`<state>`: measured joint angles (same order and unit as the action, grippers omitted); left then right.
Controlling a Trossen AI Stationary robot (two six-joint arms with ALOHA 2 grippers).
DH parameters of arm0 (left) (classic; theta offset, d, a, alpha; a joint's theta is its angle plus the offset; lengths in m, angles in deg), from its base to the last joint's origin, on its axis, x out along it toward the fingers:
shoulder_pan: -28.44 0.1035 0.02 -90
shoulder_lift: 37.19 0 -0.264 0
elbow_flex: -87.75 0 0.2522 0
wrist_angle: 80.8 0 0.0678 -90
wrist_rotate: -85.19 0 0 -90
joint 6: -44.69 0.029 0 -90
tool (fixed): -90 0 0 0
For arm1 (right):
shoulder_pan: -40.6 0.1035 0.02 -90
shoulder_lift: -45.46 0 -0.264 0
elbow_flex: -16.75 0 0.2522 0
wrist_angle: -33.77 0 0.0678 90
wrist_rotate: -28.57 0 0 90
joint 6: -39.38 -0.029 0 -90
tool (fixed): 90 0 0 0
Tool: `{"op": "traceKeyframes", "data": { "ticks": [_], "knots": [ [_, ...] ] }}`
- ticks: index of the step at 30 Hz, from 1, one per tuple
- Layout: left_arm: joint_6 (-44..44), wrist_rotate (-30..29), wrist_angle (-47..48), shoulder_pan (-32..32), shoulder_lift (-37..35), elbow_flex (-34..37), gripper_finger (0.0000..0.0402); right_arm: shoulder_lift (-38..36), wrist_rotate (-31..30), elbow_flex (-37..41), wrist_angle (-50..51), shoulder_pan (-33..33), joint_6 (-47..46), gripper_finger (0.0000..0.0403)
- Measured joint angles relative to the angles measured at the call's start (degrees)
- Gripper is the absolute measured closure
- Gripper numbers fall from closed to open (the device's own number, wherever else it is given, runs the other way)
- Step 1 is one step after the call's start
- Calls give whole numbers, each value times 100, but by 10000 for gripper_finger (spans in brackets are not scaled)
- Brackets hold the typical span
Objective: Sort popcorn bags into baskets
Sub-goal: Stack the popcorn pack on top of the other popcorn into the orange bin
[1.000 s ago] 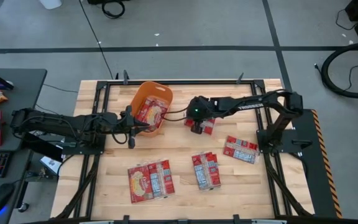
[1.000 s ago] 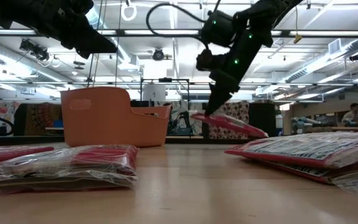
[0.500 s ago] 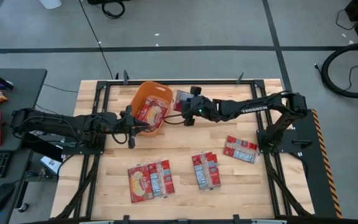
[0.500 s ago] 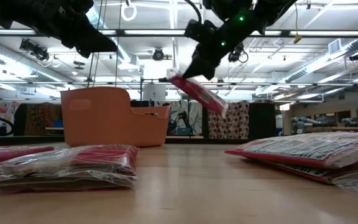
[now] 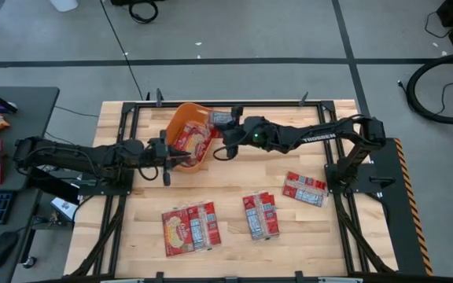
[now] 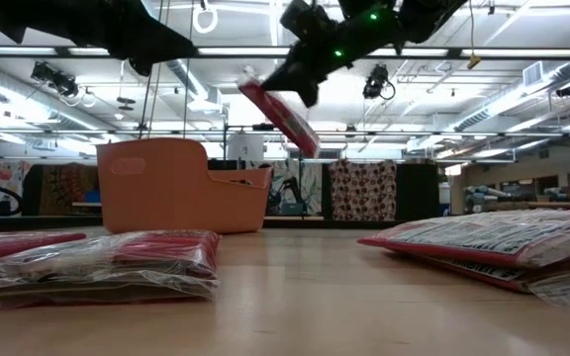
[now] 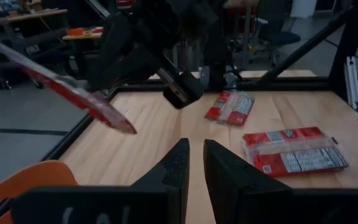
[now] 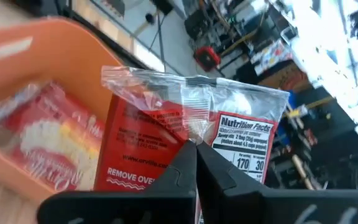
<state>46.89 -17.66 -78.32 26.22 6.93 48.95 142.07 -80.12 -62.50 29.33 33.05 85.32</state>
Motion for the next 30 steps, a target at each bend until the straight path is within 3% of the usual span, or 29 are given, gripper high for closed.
{"op": "traceKeyframes", "data": {
  "ticks": [20, 26, 30],
  "knots": [
    [-537, 27, 106, -2, 7, 0, 349, 2464, 731, -2638, 248, -198, 1739, 394],
    [-649, 28, 334, -2, 7, 0, 349, 2880, 1049, -2925, 969, -196, 1839, 386],
    [-651, 28, 395, -2, 7, 0, 349, 2902, 1047, -2925, 1450, -186, 1829, 355]
  ]
}}
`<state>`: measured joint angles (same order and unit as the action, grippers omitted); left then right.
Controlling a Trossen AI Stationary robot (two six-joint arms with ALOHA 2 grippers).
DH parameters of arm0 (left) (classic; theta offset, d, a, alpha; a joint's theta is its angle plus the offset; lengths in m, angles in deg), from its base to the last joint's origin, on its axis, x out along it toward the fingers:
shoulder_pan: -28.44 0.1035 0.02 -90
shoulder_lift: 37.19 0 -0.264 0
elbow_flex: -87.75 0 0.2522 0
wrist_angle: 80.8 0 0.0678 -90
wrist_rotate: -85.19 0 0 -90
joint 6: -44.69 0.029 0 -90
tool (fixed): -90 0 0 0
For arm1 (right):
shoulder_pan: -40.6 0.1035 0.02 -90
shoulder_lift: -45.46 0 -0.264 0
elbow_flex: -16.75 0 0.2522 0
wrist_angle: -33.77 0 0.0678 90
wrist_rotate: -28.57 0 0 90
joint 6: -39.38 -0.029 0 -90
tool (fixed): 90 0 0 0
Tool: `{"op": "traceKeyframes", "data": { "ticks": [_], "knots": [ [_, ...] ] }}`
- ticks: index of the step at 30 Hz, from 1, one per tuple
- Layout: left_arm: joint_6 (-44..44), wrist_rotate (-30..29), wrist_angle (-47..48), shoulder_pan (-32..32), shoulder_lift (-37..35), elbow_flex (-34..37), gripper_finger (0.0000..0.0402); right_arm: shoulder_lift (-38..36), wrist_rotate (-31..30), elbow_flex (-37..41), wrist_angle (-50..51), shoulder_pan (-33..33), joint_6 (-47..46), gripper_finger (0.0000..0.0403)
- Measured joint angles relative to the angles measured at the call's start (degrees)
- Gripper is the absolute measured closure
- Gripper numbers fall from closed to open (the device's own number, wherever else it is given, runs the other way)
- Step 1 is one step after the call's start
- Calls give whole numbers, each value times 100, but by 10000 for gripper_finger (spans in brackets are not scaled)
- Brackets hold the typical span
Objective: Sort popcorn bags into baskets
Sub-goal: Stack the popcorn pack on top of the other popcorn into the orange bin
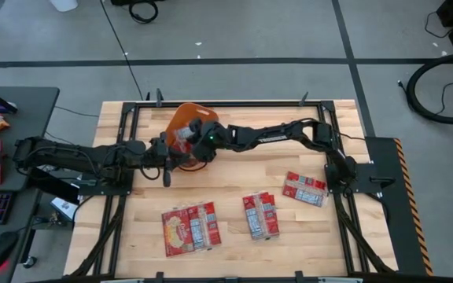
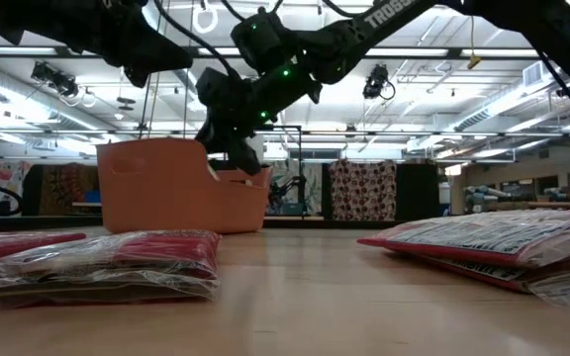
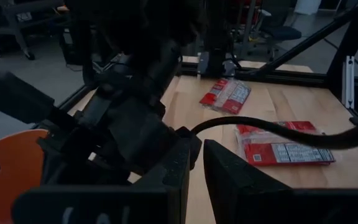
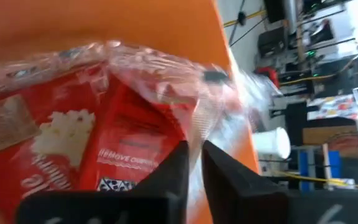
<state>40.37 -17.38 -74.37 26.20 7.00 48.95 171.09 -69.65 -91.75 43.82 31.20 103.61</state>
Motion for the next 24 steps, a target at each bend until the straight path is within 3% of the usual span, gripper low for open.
{"op": "traceKeyframes", "data": {
  "ticks": [6, 14, 24],
  "knots": [
    [-2, 1, 19, 0, 0, 0, 349, -112, -436, -4, 260, 63, -558, 293],
    [19, -1, 91, 4, -2, 0, 349, -416, -1858, -7, 1248, 500, -1569, 256],
    [197, -1, 82, 4, -2, 0, 349, -797, -1457, -4, 3545, 1198, -3883, 254]
  ]
}}
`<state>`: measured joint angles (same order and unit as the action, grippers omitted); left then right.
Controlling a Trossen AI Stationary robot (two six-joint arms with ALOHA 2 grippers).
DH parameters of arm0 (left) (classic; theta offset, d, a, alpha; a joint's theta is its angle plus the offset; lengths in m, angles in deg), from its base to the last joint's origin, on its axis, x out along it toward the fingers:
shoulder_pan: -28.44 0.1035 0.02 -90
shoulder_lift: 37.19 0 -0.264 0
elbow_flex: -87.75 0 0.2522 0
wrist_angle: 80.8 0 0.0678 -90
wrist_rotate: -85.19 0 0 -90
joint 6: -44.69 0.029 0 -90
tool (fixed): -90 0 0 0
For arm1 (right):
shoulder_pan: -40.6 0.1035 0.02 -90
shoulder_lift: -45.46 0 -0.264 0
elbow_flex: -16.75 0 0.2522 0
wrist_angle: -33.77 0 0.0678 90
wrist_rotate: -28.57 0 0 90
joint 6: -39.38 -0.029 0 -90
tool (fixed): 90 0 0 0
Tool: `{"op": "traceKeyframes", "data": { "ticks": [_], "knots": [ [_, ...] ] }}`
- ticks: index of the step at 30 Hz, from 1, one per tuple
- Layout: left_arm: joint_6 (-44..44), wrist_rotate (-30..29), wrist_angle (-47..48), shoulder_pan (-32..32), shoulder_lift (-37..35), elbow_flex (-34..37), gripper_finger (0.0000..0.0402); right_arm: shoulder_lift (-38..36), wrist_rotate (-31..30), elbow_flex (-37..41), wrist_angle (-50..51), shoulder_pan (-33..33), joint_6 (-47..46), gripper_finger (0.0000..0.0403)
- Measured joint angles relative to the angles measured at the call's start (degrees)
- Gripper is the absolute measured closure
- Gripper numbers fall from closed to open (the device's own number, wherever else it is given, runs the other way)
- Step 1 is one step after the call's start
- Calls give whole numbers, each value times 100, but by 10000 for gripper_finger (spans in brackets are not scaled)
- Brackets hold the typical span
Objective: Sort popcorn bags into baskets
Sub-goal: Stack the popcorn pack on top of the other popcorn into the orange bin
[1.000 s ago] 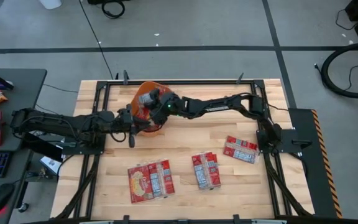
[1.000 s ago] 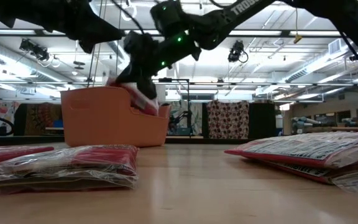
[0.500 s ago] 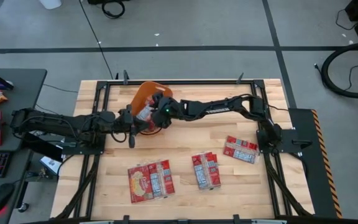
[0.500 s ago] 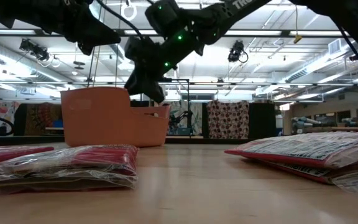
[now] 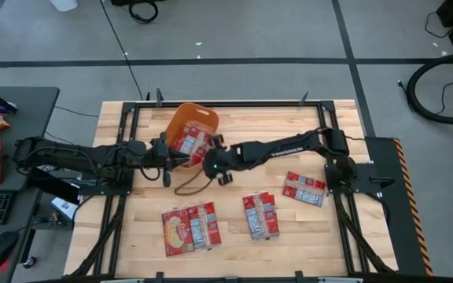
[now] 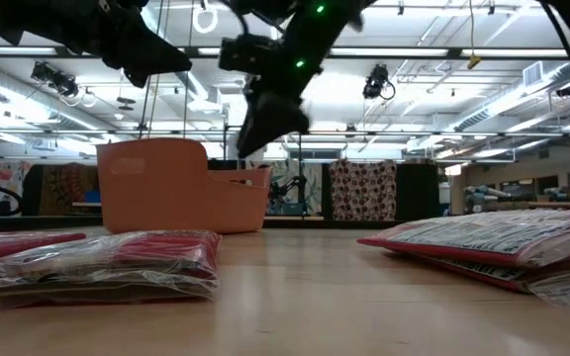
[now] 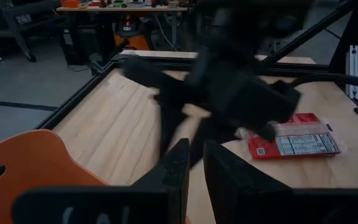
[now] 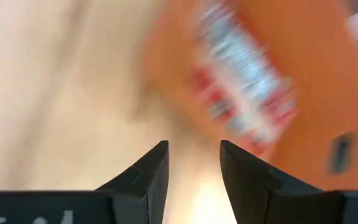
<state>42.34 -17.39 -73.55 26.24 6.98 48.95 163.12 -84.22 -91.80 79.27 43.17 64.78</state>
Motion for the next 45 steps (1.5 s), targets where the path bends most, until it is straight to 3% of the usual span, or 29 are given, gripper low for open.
{"op": "traceKeyframes", "data": {
  "ticks": [8, 14, 21, 33, 45],
  "knots": [
    [4, -1, -9, 2, 0, 0, 349, -8, 1518, 2, 2314, 395, -1686, 254],
    [7, -2, -13, 2, 0, 0, 349, -8, 2107, 69, 3651, 502, -2985, 256],
    [7, -2, -6, 2, 0, 0, 349, -260, 2047, 811, 3999, 717, -3917, 256],
    [20, -2, -31, 3, 0, 0, 349, -1893, 1829, 3091, 3241, 1366, -6527, 251],
    [20, -4, -216, 3, 2, 0, 349, -1309, 1304, 3373, 3236, 2020, -7407, 191]
  ]
}}
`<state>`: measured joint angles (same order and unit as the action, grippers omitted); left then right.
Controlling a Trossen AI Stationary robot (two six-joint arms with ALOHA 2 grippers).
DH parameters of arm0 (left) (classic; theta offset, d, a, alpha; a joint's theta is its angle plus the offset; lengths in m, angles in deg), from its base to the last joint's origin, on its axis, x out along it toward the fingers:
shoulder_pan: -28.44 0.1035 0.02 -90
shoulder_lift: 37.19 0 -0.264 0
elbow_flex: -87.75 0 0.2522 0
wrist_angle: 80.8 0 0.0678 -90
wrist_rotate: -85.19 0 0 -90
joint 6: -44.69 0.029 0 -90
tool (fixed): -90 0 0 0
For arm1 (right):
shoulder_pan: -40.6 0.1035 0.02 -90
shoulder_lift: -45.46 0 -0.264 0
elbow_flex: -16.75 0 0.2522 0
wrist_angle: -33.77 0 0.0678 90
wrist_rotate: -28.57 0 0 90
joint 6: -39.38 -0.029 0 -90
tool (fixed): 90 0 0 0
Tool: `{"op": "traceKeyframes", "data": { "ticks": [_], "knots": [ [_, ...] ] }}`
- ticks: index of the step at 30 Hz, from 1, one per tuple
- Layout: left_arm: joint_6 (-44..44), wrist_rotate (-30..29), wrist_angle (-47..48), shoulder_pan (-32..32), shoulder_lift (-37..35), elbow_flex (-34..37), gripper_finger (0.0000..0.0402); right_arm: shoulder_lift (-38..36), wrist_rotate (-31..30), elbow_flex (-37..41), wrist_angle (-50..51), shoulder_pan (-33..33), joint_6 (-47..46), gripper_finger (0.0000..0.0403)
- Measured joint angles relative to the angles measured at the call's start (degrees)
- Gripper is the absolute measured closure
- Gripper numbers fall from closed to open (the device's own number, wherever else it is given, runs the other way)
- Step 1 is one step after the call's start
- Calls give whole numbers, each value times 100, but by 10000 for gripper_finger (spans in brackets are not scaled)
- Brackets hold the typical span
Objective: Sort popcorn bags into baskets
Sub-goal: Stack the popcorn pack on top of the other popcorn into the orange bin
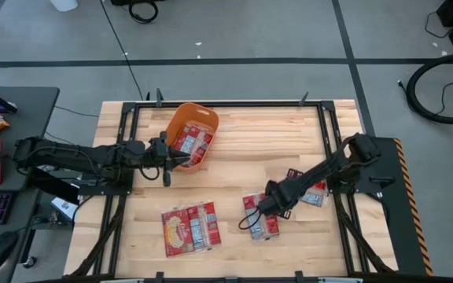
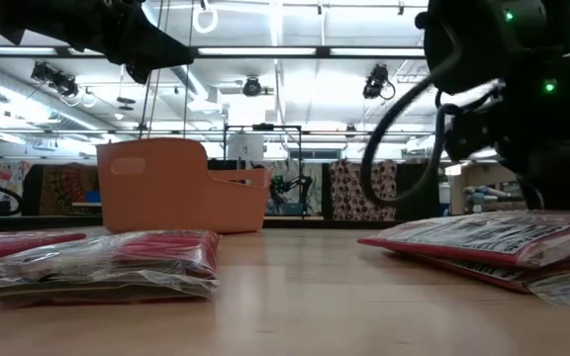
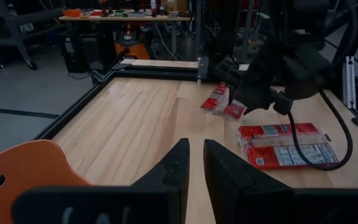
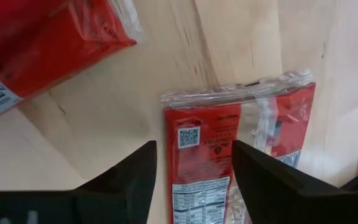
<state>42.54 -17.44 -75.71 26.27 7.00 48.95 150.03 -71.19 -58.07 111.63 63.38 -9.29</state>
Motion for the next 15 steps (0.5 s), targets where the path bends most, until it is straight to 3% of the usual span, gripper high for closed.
{"op": "traceKeyframes", "data": {
  "ticks": [6, 15],
  "knots": [
    [-2, 2, -4, 1, 0, 0, 349, 29, -96, 1, 60, 58, -186, 174],
    [-4, 2, -10, 1, 0, 0, 349, -3, -239, 424, -302, 58, -186, 188]
  ]
}}
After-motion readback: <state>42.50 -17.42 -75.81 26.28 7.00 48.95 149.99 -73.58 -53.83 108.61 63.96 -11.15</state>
